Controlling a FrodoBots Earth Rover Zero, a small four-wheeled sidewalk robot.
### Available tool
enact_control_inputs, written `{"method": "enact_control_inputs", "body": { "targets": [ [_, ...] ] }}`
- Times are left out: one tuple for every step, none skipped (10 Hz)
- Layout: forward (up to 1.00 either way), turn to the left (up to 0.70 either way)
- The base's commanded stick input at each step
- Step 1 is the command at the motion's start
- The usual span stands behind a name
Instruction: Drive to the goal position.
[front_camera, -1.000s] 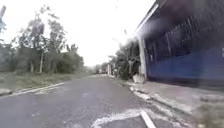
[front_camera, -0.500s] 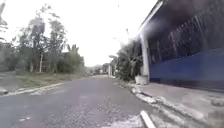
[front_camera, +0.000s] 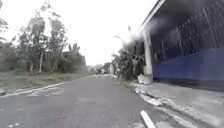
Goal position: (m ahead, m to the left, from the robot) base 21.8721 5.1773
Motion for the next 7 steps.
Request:
{"method": "enact_control_inputs", "body": {
  "targets": [
    [0.5, 0.0],
    [0.5, 0.0],
    [0.5, 0.0],
    [0.5, 0.0],
    [0.5, 0.0],
    [0.5, 0.0],
    [0.5, 0.0]
  ]
}}
